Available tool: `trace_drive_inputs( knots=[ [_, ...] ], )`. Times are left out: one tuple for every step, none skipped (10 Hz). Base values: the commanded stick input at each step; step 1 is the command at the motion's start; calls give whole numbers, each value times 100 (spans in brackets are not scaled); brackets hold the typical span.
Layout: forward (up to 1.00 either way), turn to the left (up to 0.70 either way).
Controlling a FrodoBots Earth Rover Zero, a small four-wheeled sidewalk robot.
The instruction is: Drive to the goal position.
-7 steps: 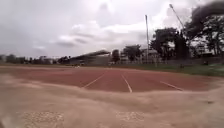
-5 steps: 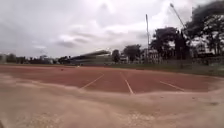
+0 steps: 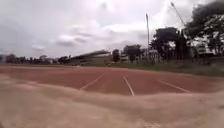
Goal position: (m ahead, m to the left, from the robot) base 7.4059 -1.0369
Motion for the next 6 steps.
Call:
trace_drive_inputs(
  knots=[
    [45,0],
    [45,0],
    [45,0],
    [45,0],
    [45,-14],
    [45,-24]
  ],
)
